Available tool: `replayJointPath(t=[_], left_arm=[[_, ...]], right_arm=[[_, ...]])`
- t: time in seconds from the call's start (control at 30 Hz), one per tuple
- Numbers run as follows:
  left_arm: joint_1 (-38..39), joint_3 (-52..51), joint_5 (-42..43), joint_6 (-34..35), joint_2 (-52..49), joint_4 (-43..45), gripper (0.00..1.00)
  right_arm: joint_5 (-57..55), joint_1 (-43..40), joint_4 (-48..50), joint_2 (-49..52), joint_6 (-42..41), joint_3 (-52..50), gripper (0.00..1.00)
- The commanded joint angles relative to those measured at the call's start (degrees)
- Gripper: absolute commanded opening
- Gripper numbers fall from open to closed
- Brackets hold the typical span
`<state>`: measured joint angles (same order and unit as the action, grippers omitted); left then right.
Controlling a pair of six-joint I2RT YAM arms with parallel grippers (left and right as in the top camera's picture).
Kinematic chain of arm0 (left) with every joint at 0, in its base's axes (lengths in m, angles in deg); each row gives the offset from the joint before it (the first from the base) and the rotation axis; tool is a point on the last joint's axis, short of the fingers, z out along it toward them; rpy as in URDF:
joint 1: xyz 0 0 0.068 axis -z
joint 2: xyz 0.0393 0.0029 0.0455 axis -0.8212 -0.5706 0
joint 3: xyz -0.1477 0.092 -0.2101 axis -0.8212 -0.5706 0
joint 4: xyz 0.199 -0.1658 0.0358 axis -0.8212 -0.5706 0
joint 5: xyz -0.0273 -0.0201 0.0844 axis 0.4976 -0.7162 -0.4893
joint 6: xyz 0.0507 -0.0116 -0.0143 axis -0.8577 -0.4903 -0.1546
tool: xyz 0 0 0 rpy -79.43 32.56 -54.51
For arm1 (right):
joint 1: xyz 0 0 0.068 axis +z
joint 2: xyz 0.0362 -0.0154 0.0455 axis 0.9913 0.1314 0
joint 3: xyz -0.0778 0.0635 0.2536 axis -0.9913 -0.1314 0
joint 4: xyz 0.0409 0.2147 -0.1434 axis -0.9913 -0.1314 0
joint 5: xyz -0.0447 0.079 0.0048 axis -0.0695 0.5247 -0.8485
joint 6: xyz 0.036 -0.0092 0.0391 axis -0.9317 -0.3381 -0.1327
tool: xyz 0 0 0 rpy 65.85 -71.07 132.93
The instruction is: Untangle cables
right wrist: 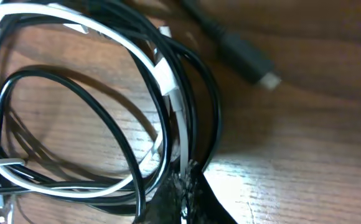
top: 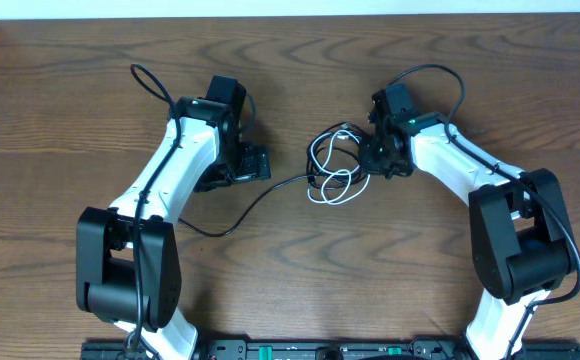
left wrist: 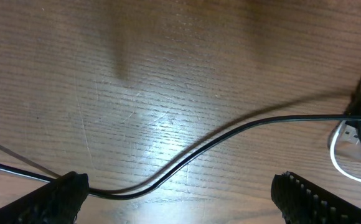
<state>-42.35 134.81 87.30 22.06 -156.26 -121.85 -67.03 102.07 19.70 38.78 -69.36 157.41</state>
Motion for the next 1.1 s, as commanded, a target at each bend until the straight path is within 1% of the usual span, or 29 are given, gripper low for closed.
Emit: replayJointPath(t=[0.0, 0.17, 0.23, 0.3, 0.43, 0.53, 0.83, 0.97, 1.07], left_arm=[[-0.1, 1.0, -0.5, 0.2, -0.5, -0.3, 0.98], [-0.1, 1.0, -0.5, 0.2, -0.5, -0.3, 0.98], [-0.1, 1.0, -0.5, 0.2, -0.5, -0.3, 0.98], [-0.1, 1.0, -0.5, 0.2, -0.5, -0.3, 0.98], [-0.1, 1.0, -0.5, 0.2, -0.5, -0.3, 0.98], [-0.1, 1.0, -0.5, 0.2, -0.5, -0.3, 0.98], [-0.1, 1.0, -0.5, 0.2, -0.5, -0.3, 0.98], [-0.1, 1.0, -0.5, 0.2, -0.5, -0.3, 0.98], [-0.1, 1.0, -0.5, 0.2, -0.5, -0.4, 0.98]], right_arm=[[1.3, 0.0, 0.2, -2.7, 0.2, 0.7, 0.01], [7.3, -0.8, 1.0, -8.7, 4.9, 3.4, 0.01], [8.9, -0.9, 2.5, -11.8, 5.3, 3.5, 0.01], [8.1, -0.9, 3.1, -15.8, 5.3, 3.5, 0.01], [4.7, -0.9, 1.4, -18.7, 5.3, 3.5, 0.01], [2.1, -0.9, -1.6, -19.0, 5.2, 3.5, 0.01], [2.7, -0.6, -16.3, -18.3, 4.6, 3.4, 0.01], [2.9, 0.4, -19.5, -18.3, 4.6, 3.4, 0.05], [3.7, 1.0, -19.9, -18.3, 4.6, 3.4, 0.14]])
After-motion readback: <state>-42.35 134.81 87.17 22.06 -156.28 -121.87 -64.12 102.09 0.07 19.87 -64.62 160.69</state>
